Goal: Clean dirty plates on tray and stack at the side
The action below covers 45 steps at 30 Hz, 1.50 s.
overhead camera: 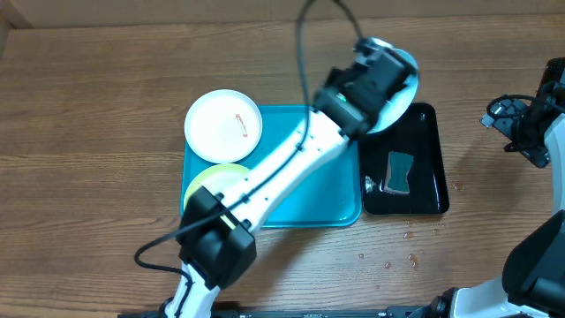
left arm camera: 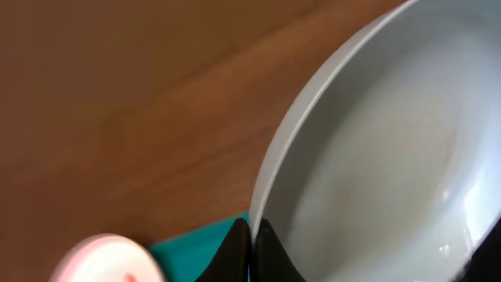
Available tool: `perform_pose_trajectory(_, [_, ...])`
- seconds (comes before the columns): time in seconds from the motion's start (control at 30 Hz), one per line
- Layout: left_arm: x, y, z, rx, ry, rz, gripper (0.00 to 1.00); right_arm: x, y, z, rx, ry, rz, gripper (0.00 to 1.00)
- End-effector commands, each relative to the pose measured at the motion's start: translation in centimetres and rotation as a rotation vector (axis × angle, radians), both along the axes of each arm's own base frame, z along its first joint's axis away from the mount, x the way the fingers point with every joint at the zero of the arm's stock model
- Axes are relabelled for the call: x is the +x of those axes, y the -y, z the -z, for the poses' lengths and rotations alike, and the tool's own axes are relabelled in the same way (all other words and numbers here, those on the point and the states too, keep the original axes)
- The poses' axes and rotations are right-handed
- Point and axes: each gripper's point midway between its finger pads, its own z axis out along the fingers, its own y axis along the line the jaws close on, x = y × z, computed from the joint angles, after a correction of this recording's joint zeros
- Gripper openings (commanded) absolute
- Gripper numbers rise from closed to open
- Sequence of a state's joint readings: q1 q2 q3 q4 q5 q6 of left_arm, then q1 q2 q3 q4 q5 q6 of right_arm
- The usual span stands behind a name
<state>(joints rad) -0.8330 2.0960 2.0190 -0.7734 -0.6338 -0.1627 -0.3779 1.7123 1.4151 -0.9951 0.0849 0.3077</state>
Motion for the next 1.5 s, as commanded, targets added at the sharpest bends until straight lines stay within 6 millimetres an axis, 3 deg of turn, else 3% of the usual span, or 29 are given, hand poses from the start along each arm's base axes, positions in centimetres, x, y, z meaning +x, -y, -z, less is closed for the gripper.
perform_pose_trajectory(0.0, [-1.3,-0.3,-6.3,0.250,0.233,-0.022,0.04,0.4,0.1,-0.6,-0.008,0.019,-0.002,1.00])
perform_pose_trajectory(0.17, [-3.0,2.1,-9.3,0.331,0.357,-0.005,0.04,0.4,0.1,-0.6,-0.008,0.019,-0.002,1.00])
perform_pose_trajectory(0.5, [-3.4,2.8,-9.2,0.246,0.365,-0.020,0.04,0.4,0.1,-0.6,-0.009,0.019,-0.003,1.00])
perform_pose_trajectory(0.63, [-3.2,3.2,-6.7,0.139,0.257,0.029,0.04,0.4,0.1,-0.6,-0.009,0.020,-0.002,1.00])
perform_pose_trajectory(0.67, [-3.0,3.2,-4.8,0.054,0.164,0.042,0.04,0.4,0.1,-0.6,-0.009,0.020,-0.002,1.00])
perform_pose_trajectory(0.77, [-2.8,2.8,-1.8,-0.115,-0.021,0.048,0.04,0.4,0.1,-0.6,-0.009,0.020,-0.002,1.00])
perform_pose_trajectory(0.93, [-1.7,0.5,1.5,-0.409,-0.359,0.038,0.04,0.4,0.1,-0.6,-0.008,0.019,-0.002,1.00])
perform_pose_trajectory(1.07, [-0.3,-3.8,2.1,-0.634,-0.592,0.020,0.04,0.4,0.1,-0.6,-0.009,0.019,-0.003,1.00])
perform_pose_trajectory(1.17, [1.2,-9.2,1.8,-0.784,-0.696,-0.030,0.04,0.4,0.1,-0.6,-0.009,0.020,-0.002,1.00])
perform_pose_trajectory(1.23, [2.3,-13.7,1.8,-0.844,-0.716,-0.088,0.04,0.4,0.1,-0.6,-0.009,0.020,-0.002,1.00])
perform_pose_trajectory(1.33, [3.4,-21.9,2.4,-0.885,-0.708,-0.251,0.04,0.4,0.1,-0.6,-0.009,0.020,-0.002,1.00])
perform_pose_trajectory(1.47, [2.8,-32.9,3.8,-0.877,-0.678,-0.504,0.04,0.4,0.1,-0.6,-0.009,0.020,-0.002,1.00])
